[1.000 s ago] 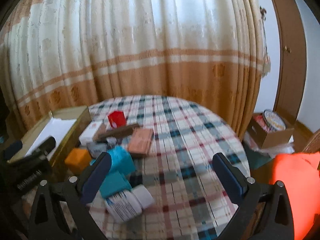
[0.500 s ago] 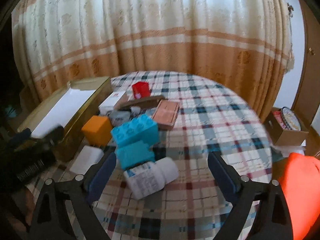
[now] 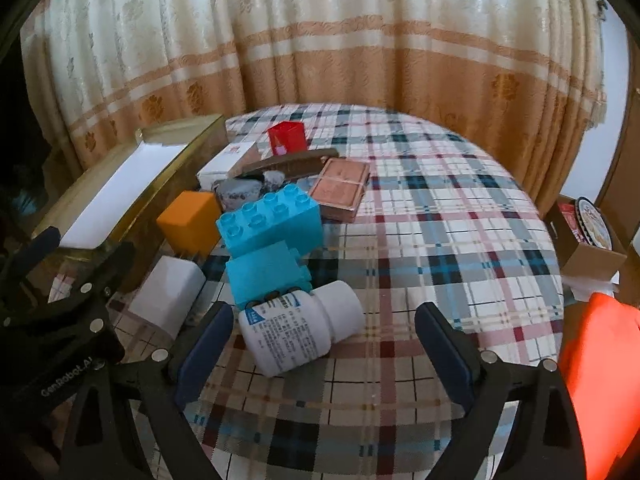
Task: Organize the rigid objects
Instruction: 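Grasp the white pill bottle with the right tool while the left tool approaches the white charger, then close the left tool on the white charger and lift it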
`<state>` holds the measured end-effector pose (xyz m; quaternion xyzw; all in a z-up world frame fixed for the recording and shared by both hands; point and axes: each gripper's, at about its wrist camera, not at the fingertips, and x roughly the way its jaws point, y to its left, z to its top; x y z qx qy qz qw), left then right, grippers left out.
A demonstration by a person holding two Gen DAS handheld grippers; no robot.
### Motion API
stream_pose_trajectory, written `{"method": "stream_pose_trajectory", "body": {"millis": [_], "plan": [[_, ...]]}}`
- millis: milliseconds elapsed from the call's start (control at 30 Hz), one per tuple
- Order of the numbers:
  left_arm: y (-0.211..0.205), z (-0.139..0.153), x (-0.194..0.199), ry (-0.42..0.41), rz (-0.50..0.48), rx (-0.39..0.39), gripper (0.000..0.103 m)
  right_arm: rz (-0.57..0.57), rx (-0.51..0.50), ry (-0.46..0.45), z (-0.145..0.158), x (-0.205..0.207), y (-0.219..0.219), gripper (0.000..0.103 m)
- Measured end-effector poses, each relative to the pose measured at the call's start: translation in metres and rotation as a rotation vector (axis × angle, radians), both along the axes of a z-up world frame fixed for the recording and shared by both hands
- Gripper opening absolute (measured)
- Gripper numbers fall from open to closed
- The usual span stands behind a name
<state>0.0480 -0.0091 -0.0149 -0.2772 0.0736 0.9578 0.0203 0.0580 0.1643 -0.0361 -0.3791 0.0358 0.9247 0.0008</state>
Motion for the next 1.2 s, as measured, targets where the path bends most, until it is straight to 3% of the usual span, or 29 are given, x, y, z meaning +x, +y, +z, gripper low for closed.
{"method": "stream_pose_trajectory", "body": {"millis": [100,133,400,567,767,867,933,1200], "plan": [[-0.002,-0.001,0.001,-0.006,-0.025,0.033,0.102,0.032,-0.001,-0.056,-0.008,-0.007,-0.002,0.068],[-0.003,-0.001,0.002,-0.003,-0.037,0.044,0.102,0.033,0.014,-0.055,-0.009,-0.008,-0.004,0.066],[-0.013,0.002,0.009,0.011,-0.098,0.126,0.102,0.041,-0.013,-0.039,-0.008,-0.004,-0.001,0.065],[-0.019,0.003,0.015,-0.006,-0.107,0.160,0.102,0.021,-0.071,0.031,0.002,0.009,0.007,0.065],[0.007,-0.002,0.018,-0.060,-0.158,0.071,0.102,-0.064,-0.064,0.144,0.020,0.026,0.019,0.065],[0.022,-0.006,0.009,-0.141,-0.186,0.074,0.102,-0.104,-0.045,0.186,0.028,0.032,0.024,0.065],[0.031,-0.009,0.002,-0.181,-0.180,0.036,0.098,-0.119,-0.056,0.193,0.030,0.034,0.028,0.065],[0.050,-0.015,-0.002,-0.211,-0.163,-0.070,0.100,-0.137,-0.097,0.164,0.022,0.032,0.033,0.065]]}}
